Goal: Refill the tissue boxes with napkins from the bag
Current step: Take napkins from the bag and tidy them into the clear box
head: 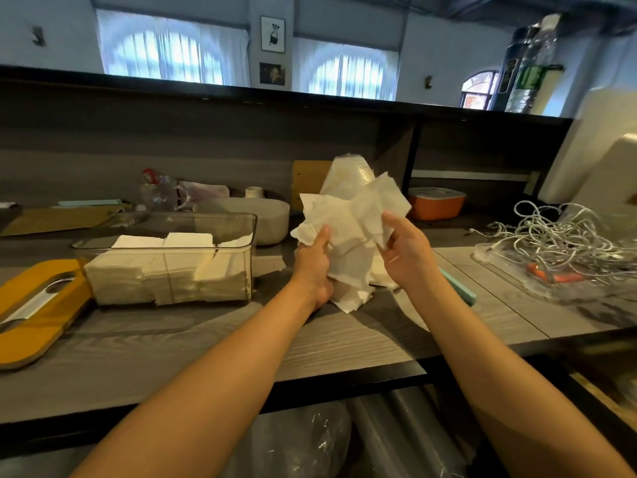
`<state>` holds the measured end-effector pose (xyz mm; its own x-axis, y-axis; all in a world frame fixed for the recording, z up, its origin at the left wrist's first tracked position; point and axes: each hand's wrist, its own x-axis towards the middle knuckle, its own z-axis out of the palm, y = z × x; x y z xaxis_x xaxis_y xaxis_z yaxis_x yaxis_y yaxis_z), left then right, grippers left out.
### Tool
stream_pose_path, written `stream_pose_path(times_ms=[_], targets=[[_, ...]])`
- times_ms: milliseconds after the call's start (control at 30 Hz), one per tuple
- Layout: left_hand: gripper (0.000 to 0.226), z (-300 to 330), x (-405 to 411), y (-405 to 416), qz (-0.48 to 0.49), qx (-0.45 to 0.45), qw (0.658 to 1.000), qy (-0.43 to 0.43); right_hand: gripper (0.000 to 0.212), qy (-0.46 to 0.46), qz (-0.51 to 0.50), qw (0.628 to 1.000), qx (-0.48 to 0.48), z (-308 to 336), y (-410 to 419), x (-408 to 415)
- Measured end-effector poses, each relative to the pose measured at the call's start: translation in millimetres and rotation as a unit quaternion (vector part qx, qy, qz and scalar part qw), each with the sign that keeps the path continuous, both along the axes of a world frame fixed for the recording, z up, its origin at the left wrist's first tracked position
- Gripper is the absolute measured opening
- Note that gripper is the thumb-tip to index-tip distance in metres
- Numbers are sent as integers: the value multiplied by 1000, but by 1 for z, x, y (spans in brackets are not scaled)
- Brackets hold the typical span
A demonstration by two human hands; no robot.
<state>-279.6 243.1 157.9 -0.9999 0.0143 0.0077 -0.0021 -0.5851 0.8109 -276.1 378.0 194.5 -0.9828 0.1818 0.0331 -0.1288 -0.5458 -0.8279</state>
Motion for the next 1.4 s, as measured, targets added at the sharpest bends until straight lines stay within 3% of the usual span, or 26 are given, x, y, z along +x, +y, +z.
stream_pose_path(times_ms=[100, 167, 300, 400, 500, 567, 667, 867, 1067, 1200, 1300, 1400], targets=[[61, 5, 13, 2, -17, -41, 997, 58, 11, 23, 1, 997, 71, -7, -20, 5], [66, 4, 15, 2, -23, -57, 995, 80, 17, 47, -7, 993, 111, -13, -26, 5], [35, 2, 10, 2, 32, -95, 994, 50, 18, 76, -19, 979, 190, -16, -27, 4], [32, 4, 8, 0, 45, -79, 996, 26, 6, 63, -54, 965, 249, -16, -23, 1], [30, 5, 10, -2, 44, -64, 996, 35, 39, 44, -68, 953, 293, -16, -22, 0], [29, 6, 12, -3, 22, -59, 997, 40, 48, 28, -34, 967, 250, -16, -22, 2], [35, 5, 15, -3, -8, -62, 997, 38, 38, 34, 26, 988, 149, -15, -19, 3], [40, 12, 22, -7, -67, 12, 997, -40, 18, 84, -83, 958, 262, -14, -16, 1], [39, 16, 25, -4, -76, 17, 994, -74, 17, 122, -135, 920, 347, -14, -14, 1], [24, 17, 26, -5, -80, 60, 991, -88, 21, 123, -167, 917, 340, -17, -12, -1], [26, 17, 26, -5, -81, 63, 990, -99, 28, 117, -146, 928, 322, -16, -12, -2], [22, 16, 25, -5, -77, 49, 991, -101, 20, 150, -144, 927, 311, -13, -13, -1]])
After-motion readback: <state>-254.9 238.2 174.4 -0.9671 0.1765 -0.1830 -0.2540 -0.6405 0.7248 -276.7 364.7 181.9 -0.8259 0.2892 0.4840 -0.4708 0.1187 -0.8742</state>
